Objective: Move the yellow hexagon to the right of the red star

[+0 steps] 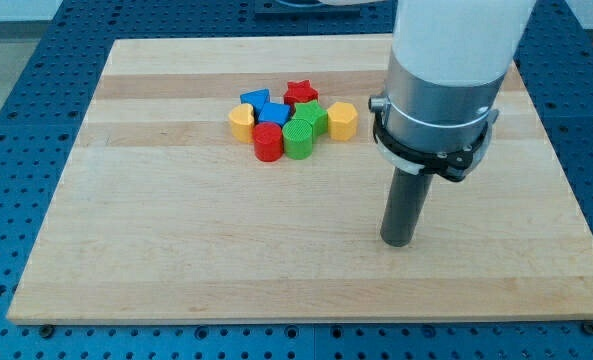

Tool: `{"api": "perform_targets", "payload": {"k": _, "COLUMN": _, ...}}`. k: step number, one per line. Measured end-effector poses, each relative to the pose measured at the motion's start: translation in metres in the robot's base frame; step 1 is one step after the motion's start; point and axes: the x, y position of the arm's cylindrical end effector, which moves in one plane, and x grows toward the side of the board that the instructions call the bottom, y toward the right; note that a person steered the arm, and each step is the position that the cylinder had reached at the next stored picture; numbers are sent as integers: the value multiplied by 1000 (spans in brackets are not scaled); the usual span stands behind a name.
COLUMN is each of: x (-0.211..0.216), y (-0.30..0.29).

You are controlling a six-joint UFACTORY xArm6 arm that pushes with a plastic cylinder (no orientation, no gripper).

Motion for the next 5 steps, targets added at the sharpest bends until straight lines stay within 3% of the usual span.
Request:
{"api": "perform_targets", "payload": {"k": 1, "x": -6, "y": 0}}
{"api": "perform_targets", "payload": {"k": 3, "x": -195, "y": -31}}
{"api": "perform_targets", "payload": {"k": 5, "x": -198, "y": -30}}
